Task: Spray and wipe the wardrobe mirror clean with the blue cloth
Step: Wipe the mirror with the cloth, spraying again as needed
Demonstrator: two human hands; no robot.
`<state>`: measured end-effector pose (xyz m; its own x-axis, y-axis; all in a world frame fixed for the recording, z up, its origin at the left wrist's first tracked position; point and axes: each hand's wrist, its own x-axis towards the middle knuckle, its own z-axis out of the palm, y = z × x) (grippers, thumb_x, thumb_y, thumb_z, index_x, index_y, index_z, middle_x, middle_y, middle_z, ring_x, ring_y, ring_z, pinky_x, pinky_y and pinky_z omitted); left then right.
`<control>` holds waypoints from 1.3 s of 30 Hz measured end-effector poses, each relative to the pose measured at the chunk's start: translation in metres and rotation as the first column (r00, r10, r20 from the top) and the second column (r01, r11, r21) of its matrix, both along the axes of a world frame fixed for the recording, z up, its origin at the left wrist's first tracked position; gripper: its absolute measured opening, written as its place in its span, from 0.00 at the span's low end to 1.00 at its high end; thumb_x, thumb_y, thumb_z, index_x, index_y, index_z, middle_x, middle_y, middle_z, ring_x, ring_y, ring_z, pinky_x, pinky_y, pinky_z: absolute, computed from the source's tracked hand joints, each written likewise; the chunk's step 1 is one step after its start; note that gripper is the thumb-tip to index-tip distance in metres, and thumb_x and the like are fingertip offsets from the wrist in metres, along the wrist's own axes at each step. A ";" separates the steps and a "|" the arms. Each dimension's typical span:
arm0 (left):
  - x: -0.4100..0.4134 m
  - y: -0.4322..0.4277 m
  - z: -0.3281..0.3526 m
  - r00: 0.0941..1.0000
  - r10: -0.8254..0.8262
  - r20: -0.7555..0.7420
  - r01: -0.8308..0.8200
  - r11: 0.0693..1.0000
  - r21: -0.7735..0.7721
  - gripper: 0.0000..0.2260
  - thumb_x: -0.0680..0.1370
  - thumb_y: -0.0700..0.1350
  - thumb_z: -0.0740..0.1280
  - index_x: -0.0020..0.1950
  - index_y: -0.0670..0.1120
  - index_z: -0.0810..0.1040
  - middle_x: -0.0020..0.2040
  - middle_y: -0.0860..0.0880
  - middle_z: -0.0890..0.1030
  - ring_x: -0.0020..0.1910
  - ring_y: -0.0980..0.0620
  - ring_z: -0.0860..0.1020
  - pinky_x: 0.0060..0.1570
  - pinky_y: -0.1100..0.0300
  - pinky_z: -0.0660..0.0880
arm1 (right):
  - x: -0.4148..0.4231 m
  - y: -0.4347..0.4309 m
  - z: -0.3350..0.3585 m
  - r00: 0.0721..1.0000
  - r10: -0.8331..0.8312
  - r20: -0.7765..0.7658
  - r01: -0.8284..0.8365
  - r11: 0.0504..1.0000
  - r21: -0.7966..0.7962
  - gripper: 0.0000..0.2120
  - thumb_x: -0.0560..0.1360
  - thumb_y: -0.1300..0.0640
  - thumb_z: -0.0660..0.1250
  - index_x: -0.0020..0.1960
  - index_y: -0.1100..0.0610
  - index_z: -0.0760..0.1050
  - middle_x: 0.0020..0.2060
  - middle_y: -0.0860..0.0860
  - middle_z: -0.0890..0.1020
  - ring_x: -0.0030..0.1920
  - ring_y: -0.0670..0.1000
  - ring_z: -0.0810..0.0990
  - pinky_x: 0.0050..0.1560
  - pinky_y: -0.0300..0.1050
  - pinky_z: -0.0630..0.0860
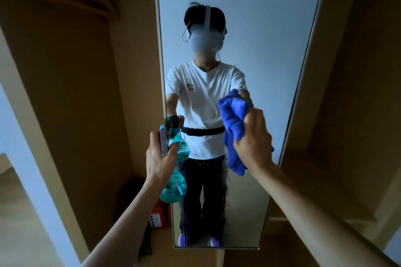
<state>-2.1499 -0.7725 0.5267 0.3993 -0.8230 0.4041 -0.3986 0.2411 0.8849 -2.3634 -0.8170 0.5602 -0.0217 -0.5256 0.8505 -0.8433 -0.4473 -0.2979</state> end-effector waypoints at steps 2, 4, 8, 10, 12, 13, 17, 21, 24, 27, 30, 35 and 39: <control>0.005 0.001 0.002 1.000 -0.025 0.007 0.025 1.000 0.011 0.15 0.73 0.50 0.64 0.53 0.43 0.66 0.41 0.45 0.73 0.37 0.45 0.71 0.35 0.49 0.71 | 0.025 -0.002 -0.003 0.997 0.056 -0.045 -0.055 0.998 0.015 0.17 0.75 0.63 0.64 0.62 0.57 0.65 0.61 0.58 0.71 0.52 0.60 0.77 0.38 0.47 0.74; 0.010 0.000 0.002 0.999 -0.048 0.007 0.048 0.999 0.025 0.11 0.77 0.44 0.66 0.52 0.44 0.64 0.39 0.49 0.69 0.35 0.48 0.69 0.33 0.53 0.68 | 0.047 -0.006 -0.010 0.992 0.048 -0.120 -0.046 0.999 0.023 0.24 0.72 0.67 0.67 0.66 0.60 0.64 0.61 0.58 0.70 0.54 0.62 0.78 0.46 0.50 0.78; 0.017 -0.001 0.001 0.997 -0.078 -0.009 0.078 0.996 0.049 0.11 0.78 0.39 0.66 0.50 0.46 0.63 0.38 0.51 0.69 0.33 0.52 0.68 0.34 0.55 0.68 | 0.094 -0.006 -0.019 0.984 0.040 -0.171 -0.046 0.998 -0.037 0.19 0.76 0.63 0.66 0.66 0.63 0.69 0.54 0.59 0.76 0.51 0.59 0.79 0.42 0.49 0.81; 0.020 0.000 0.003 0.995 -0.092 -0.037 0.094 0.994 0.050 0.10 0.77 0.41 0.67 0.50 0.45 0.65 0.39 0.49 0.72 0.33 0.50 0.70 0.33 0.55 0.69 | 0.116 -0.005 -0.019 0.984 0.030 -0.176 -0.037 0.998 -0.040 0.17 0.77 0.59 0.66 0.65 0.62 0.71 0.52 0.57 0.76 0.50 0.56 0.78 0.40 0.46 0.80; 0.022 0.001 0.005 0.993 -0.100 -0.059 0.103 0.993 0.051 0.11 0.73 0.46 0.65 0.51 0.44 0.66 0.40 0.49 0.75 0.35 0.50 0.72 0.35 0.52 0.71 | 0.133 -0.002 -0.020 0.982 0.025 -0.185 -0.031 0.999 -0.031 0.17 0.77 0.57 0.67 0.64 0.61 0.71 0.52 0.56 0.76 0.51 0.54 0.78 0.39 0.45 0.80; 0.023 0.001 0.005 0.992 -0.105 -0.071 0.109 0.993 0.052 0.13 0.71 0.48 0.63 0.52 0.44 0.67 0.41 0.49 0.76 0.37 0.50 0.73 0.38 0.49 0.73 | 0.139 -0.002 -0.022 0.983 0.040 -0.178 -0.042 0.999 -0.009 0.18 0.77 0.57 0.67 0.64 0.61 0.70 0.52 0.55 0.75 0.52 0.54 0.78 0.39 0.45 0.81; 0.027 0.001 0.005 0.990 -0.117 -0.081 0.122 0.991 0.061 0.14 0.70 0.49 0.62 0.52 0.44 0.67 0.45 0.43 0.78 0.39 0.49 0.75 0.40 0.46 0.76 | 0.142 -0.001 -0.020 0.987 0.110 -0.120 -0.103 0.992 0.068 0.19 0.77 0.56 0.67 0.66 0.59 0.68 0.55 0.54 0.75 0.55 0.54 0.77 0.41 0.47 0.81; 0.025 -0.002 -0.001 0.995 -0.087 -0.045 0.089 0.995 0.043 0.11 0.77 0.40 0.67 0.54 0.43 0.66 0.44 0.42 0.76 0.39 0.46 0.73 0.38 0.45 0.74 | 0.117 0.001 -0.016 0.976 0.108 -0.191 -0.104 0.994 0.032 0.20 0.74 0.59 0.68 0.65 0.61 0.69 0.56 0.57 0.76 0.55 0.57 0.78 0.38 0.49 0.81; 0.020 -0.004 -0.006 0.998 -0.065 -0.017 0.065 0.997 0.040 0.11 0.79 0.38 0.66 0.56 0.41 0.65 0.43 0.43 0.75 0.37 0.47 0.72 0.36 0.50 0.71 | 0.085 0.004 -0.010 0.982 0.070 -0.176 -0.070 0.998 0.002 0.19 0.73 0.63 0.65 0.64 0.61 0.69 0.57 0.58 0.76 0.54 0.60 0.79 0.39 0.49 0.78; 0.017 -0.003 -0.010 0.998 -0.054 0.011 0.054 0.998 0.029 0.12 0.79 0.38 0.65 0.58 0.41 0.64 0.42 0.47 0.72 0.36 0.50 0.71 0.33 0.55 0.68 | 0.047 0.004 -0.005 0.994 0.038 -0.107 -0.035 0.999 0.025 0.19 0.73 0.64 0.65 0.64 0.60 0.69 0.59 0.58 0.75 0.56 0.60 0.77 0.40 0.52 0.78; 0.015 -0.002 -0.012 0.999 -0.039 0.009 0.039 0.999 0.006 0.11 0.79 0.37 0.65 0.56 0.40 0.65 0.40 0.47 0.71 0.34 0.51 0.69 0.32 0.55 0.67 | 0.006 0.004 -0.002 0.997 -0.064 -0.050 0.064 0.998 0.008 0.20 0.71 0.65 0.68 0.61 0.61 0.69 0.54 0.58 0.75 0.52 0.62 0.78 0.37 0.52 0.77; 0.012 -0.002 -0.016 0.999 -0.026 -0.028 0.026 1.000 -0.015 0.11 0.77 0.42 0.65 0.56 0.43 0.66 0.40 0.45 0.72 0.35 0.48 0.70 0.33 0.54 0.67 | -0.054 0.000 -0.002 0.984 -0.171 0.041 0.170 0.985 0.024 0.19 0.70 0.67 0.68 0.59 0.65 0.69 0.53 0.61 0.75 0.49 0.64 0.79 0.39 0.45 0.72; 0.008 0.001 -0.015 0.999 -0.019 -0.039 0.018 1.000 -0.022 0.17 0.71 0.49 0.62 0.55 0.43 0.66 0.41 0.44 0.73 0.35 0.48 0.70 0.33 0.53 0.68 | -0.078 -0.003 -0.004 0.973 -0.218 0.075 0.215 0.976 0.036 0.22 0.70 0.68 0.70 0.62 0.65 0.68 0.53 0.61 0.75 0.48 0.66 0.79 0.38 0.47 0.72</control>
